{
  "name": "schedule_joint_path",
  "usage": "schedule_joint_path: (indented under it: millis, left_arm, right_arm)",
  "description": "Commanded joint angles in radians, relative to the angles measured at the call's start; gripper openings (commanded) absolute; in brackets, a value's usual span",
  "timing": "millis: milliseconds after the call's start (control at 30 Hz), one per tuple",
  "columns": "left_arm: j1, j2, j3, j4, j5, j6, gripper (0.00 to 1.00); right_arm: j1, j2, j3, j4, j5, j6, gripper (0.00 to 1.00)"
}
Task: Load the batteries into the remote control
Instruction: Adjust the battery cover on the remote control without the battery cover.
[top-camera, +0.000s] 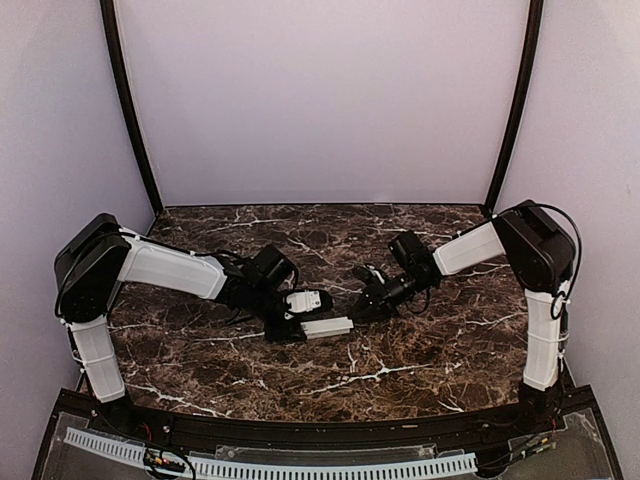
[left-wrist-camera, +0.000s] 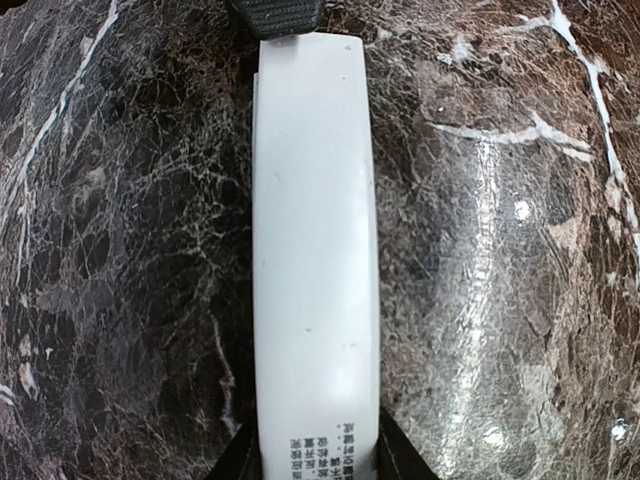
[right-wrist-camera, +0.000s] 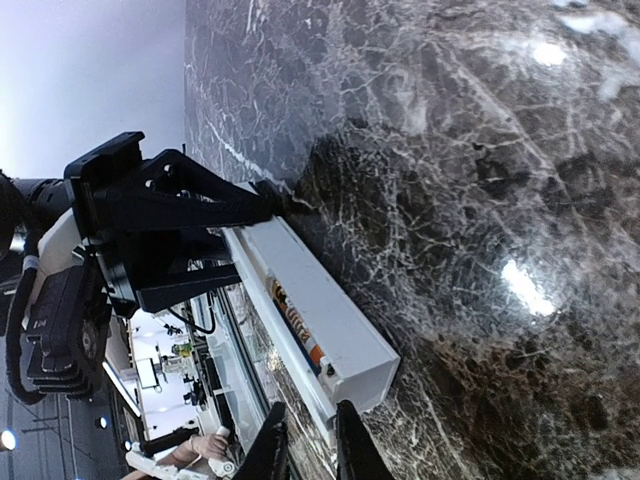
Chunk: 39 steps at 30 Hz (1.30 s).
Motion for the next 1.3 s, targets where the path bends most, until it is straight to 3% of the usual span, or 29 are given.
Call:
schedule_joint_path:
  millis: [0,400,833,1267]
  left_arm:
    - [-0.006,0.001,0.015,-0.021,0.014,0.0,0.32]
    - [-0.006,0.005,0.015,-0.023,0.02,0.002,0.35]
    - [-0.006,0.008,0.021,-0.032,0.015,0.003,0.42]
    - [-0.006,-0.108,0.019,-0.045,0.029,-0.002,0.62]
  right_arm:
    - [0.001,0.025,-0.007,0.029,-0.042,0.006,0.13]
    - [-0.006,0.039,-0.003,0.019,-0.009,0.0,0.1]
    - [-0.009,0.031,0.023,-0.004,0.034,-0.017,0.14]
    - [-0.018,-0.062,0.087,-0.198,0.173,-0.123,0.25]
